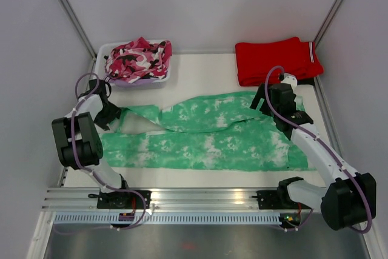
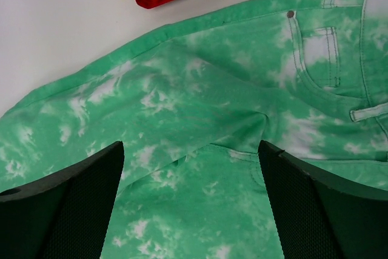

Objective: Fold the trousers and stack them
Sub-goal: Flatten the trousers out

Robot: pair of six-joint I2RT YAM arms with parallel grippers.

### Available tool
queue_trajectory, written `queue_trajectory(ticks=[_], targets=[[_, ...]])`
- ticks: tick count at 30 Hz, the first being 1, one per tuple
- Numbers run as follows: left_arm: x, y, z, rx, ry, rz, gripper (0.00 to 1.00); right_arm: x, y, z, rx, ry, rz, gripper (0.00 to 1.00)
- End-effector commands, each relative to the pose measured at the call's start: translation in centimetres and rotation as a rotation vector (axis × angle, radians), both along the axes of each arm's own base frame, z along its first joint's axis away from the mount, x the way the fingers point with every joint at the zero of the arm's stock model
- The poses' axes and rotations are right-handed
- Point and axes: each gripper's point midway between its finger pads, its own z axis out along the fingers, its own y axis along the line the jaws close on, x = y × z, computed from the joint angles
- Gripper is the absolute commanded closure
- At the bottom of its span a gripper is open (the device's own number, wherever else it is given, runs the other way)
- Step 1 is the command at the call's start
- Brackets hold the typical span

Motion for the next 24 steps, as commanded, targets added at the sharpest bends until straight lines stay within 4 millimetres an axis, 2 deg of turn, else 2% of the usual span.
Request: queue_trajectory(ticks=[1, 5, 6, 7, 8, 9, 10, 11, 13, 15, 17, 19, 20, 22, 24], targets=[[1.1, 1.5, -0.2, 0.08, 0.012, -0.044, 0.3, 0.8, 0.1, 0.4, 0.029, -0.008, -0.012, 0.02], [2.0, 2.1, -2.1, 0.072, 0.069, -0.083, 0.29, 1.7, 0.2, 0.0, 0.04, 0.007, -0.018, 0.02], [2.1, 2.1, -2.5, 0.071, 0.084, -0.089, 0.32, 1.9, 0.2, -0.1, 0.043, 0.007, -0.02, 0.02], [2.3, 2.2, -2.7, 0.07, 0.095, -0.095, 0.38, 2.1, 0.3, 0.1, 0.046, 0.004, -0.021, 0.02], [2.4, 2.4, -3.2, 0.076, 0.115, -0.095, 0.59, 2.2, 0.2, 0.0, 0.043, 0.007, -0.025, 0.02], [2.4, 2.6, -3.3, 0.08, 0.121, -0.096, 0.7, 2.4, 0.0, 0.1, 0.037, 0.002, -0.034, 0.02], [2.3, 3.0, -3.3, 0.1, 0.132, -0.086, 0.89, 2.4, -0.2, 0.1, 0.031, 0.004, -0.041, 0.02], [2.3, 3.2, -3.4, 0.112, 0.138, -0.086, 0.96, 2.4, -0.6, 0.1, 0.024, 0.004, -0.052, 0.02], [2.1, 4.2, -2.9, 0.15, 0.15, -0.078, 0.98, 2.3, -1.6, 0.0, 0.017, 0.001, -0.092, 0.02], [1.7, 5.0, -1.3, 0.183, 0.156, -0.064, 0.98, 2.3, -2.3, -0.5, 0.023, 0.002, -0.112, 0.02], [2.3, 6.1, 1.4, 0.24, 0.116, -0.076, 0.98, 2.3, -3.4, -1.0, 0.026, 0.017, -0.133, 0.02], [3.4, 7.1, 6.5, 0.327, 0.028, -0.143, 0.98, 2.4, -4.1, -1.5, 0.03, 0.034, -0.141, 0.02], [3.6, 7.5, 8.3, 0.363, 0.007, -0.162, 0.98, 2.4, -4.1, -1.6, 0.021, 0.038, -0.129, 0.02], [3.2, 9.2, 13.4, 0.505, -0.02, -0.176, 0.98, 2.6, -4.1, -1.8, 0.014, 0.043, -0.12, 0.02], [2.5, 10.4, 16.1, 0.596, -0.035, -0.161, 0.98, 2.7, -3.9, -2.0, 0.022, 0.048, -0.107, 0.02]])
